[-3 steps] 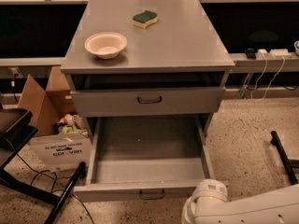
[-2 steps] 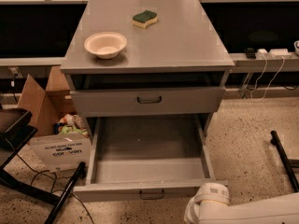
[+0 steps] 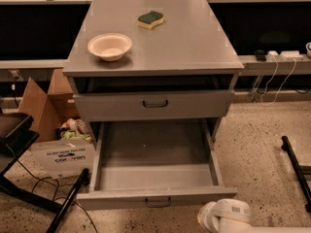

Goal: Close middle drawer

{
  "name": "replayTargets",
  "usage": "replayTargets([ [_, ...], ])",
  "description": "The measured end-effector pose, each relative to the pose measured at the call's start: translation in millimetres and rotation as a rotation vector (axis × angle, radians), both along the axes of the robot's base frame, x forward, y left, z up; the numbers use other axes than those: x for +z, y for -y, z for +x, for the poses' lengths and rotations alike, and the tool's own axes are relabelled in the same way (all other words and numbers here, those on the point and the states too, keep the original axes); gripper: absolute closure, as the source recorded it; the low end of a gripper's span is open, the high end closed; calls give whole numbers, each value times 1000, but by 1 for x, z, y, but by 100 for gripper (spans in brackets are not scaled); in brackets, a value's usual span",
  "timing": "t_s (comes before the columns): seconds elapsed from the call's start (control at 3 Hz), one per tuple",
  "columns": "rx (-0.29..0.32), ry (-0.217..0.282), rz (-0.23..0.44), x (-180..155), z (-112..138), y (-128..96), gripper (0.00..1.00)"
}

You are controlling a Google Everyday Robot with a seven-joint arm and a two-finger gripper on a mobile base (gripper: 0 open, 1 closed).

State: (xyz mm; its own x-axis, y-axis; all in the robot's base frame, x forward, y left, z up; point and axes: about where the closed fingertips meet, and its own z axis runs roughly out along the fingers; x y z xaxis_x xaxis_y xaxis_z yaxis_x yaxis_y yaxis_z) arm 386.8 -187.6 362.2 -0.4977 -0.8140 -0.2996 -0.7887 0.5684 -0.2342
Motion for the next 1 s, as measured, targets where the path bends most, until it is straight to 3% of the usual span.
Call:
replayTargets([
  [0.33,5,6,-2,-1,2,-2,100],
  [1.0,93,159,-40,-9,48,-27,100],
])
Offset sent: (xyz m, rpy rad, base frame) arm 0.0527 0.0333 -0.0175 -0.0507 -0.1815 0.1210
